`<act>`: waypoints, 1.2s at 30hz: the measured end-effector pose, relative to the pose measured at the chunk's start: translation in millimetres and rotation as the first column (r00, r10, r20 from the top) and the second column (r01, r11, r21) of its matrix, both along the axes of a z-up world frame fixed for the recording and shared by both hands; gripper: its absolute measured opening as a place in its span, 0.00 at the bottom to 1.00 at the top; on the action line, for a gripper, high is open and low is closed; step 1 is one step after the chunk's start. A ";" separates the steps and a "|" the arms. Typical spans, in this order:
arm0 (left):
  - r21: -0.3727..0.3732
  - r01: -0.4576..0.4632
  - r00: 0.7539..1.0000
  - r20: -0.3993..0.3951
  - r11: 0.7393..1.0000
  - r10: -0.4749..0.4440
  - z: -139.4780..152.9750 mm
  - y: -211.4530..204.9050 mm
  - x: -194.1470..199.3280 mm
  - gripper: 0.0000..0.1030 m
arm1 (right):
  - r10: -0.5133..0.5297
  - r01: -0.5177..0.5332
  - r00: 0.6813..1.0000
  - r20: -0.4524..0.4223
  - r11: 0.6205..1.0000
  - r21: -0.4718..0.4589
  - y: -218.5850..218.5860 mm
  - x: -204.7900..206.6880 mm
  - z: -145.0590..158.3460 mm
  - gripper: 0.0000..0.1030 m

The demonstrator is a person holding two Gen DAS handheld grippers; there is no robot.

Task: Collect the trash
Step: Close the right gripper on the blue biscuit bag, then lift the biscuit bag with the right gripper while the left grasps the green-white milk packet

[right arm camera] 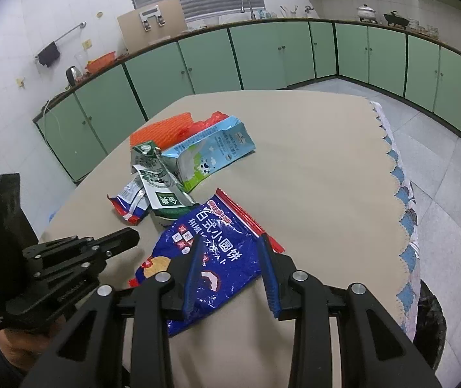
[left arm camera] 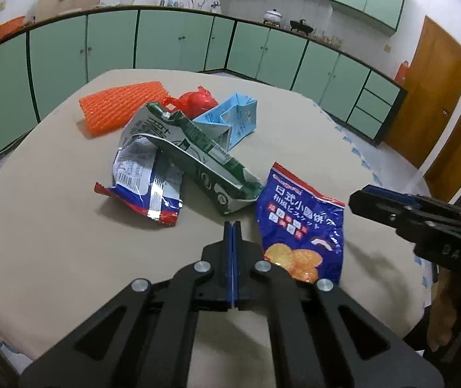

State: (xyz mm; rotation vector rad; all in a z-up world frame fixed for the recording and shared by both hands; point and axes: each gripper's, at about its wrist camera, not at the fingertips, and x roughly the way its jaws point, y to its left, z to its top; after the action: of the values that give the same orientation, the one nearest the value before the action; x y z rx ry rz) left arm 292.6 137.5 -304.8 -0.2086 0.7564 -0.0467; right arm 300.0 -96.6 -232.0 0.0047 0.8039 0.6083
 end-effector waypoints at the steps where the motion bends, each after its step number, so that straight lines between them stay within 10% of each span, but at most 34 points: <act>1: 0.002 -0.002 1.000 0.007 1.000 0.002 2.7 -0.6 -2.4 0.00 | -0.001 0.001 1.000 0.003 1.000 -0.001 -0.4 -0.3 0.9 0.33; 7: 0.062 -0.017 0.997 0.082 0.998 0.012 20.7 -8.0 -15.9 0.03 | -0.007 0.007 1.000 0.003 1.000 -0.011 -3.3 -2.5 0.7 0.33; 11: 0.136 -0.076 0.989 0.139 0.988 0.057 30.8 -9.0 -22.4 0.48 | -0.011 0.011 1.000 -0.005 1.000 -0.023 -1.1 -2.3 -5.1 0.34; 13: 0.154 -0.095 0.986 0.152 0.984 0.071 32.4 -6.7 -23.8 0.54 | -0.018 0.018 1.000 -0.012 0.999 -0.028 -0.3 0.1 -10.0 0.40; 27: 0.150 -0.102 0.986 0.146 0.983 0.080 21.9 7.2 -22.1 0.54 | -0.053 0.052 0.999 -0.003 0.990 -0.128 20.3 18.8 -43.9 0.60; 29: 0.147 -0.100 0.987 0.140 0.984 0.080 20.3 8.4 -22.1 0.54 | -0.039 0.044 0.999 0.031 0.985 -0.167 25.9 14.5 -45.0 0.57; 33: 0.124 -0.107 0.987 0.130 0.986 0.091 18.5 13.7 -21.8 0.54 | -0.027 0.038 0.998 0.056 0.978 -0.203 27.8 14.4 -43.1 0.11; 36: 0.116 -0.110 0.987 0.130 0.987 0.095 19.1 14.6 -22.4 0.54 | -0.014 0.023 0.999 0.045 0.981 -0.191 26.0 16.4 -42.6 0.04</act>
State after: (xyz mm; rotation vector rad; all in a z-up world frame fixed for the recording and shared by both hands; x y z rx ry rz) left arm 270.1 152.1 -285.7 -0.1260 0.6214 0.0837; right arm 316.4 -70.6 -274.5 -0.1765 0.8163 0.5097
